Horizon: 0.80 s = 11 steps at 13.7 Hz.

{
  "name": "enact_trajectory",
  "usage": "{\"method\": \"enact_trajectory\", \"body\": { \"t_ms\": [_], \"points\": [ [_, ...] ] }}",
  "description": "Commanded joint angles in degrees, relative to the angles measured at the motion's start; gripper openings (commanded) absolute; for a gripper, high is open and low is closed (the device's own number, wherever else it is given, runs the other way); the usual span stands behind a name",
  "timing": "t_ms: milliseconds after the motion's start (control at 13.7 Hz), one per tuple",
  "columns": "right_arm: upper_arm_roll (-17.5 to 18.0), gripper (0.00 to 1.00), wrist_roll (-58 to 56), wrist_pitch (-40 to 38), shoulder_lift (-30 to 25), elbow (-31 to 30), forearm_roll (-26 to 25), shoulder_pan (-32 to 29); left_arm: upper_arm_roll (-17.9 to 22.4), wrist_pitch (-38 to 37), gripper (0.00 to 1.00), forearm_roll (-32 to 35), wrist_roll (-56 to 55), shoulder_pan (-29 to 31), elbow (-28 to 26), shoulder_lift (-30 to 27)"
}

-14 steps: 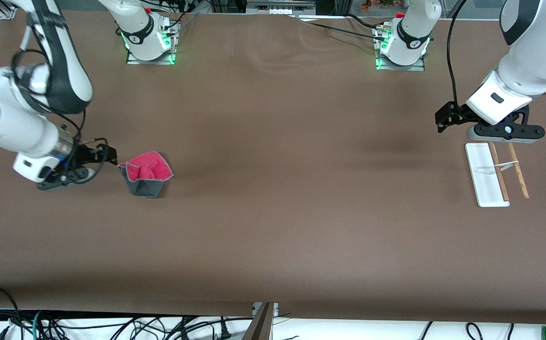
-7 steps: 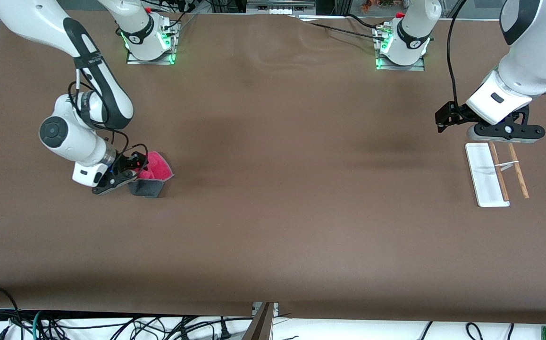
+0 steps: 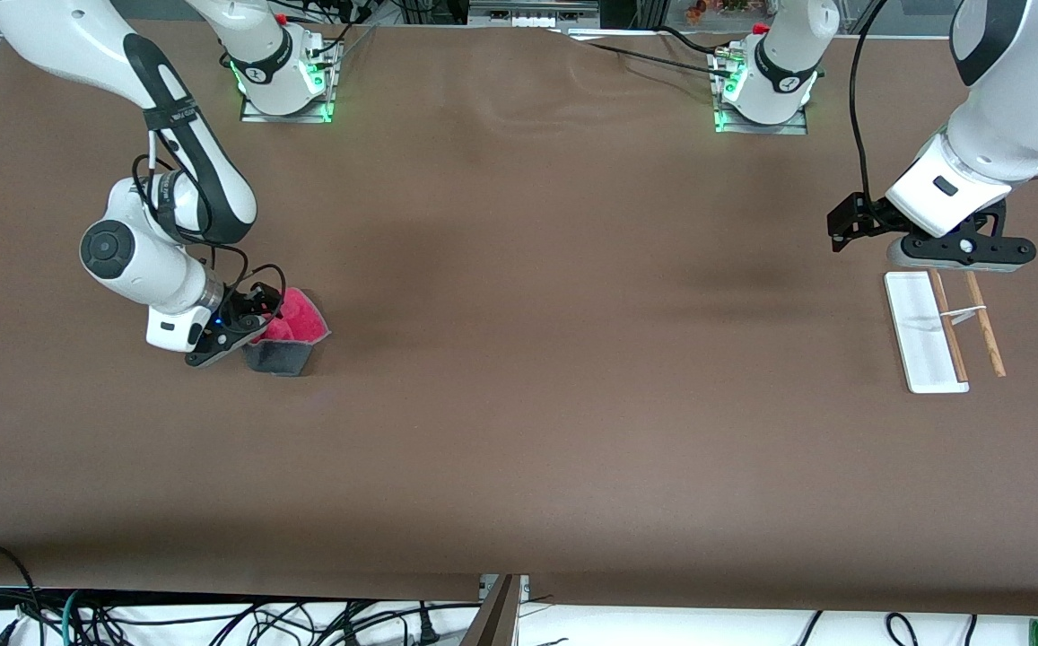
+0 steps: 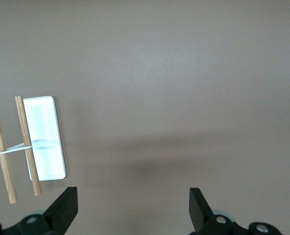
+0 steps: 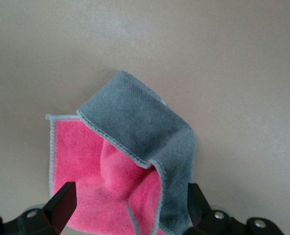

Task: Pass towel and hang on rack
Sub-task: 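Close the right gripper on the towel's grey corner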

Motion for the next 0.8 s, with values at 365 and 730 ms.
{"method": "enact_trajectory", "body": {
  "t_ms": [365, 730],
  "points": [
    [-1.1, 0.3, -1.0, -2.8, -1.6, -2.4, -0.3, -0.4, -0.3, -1.7, 1.0, 0.0, 0.3, 0.2, 1.4, 0.5],
    [-0.9, 0.0, -0.7, -6.9, -2.0, -1.6, -0.2, -0.4, -0.3, -1.7, 1.0, 0.0, 0.3, 0.2, 1.4, 0.5]
  ]
}}
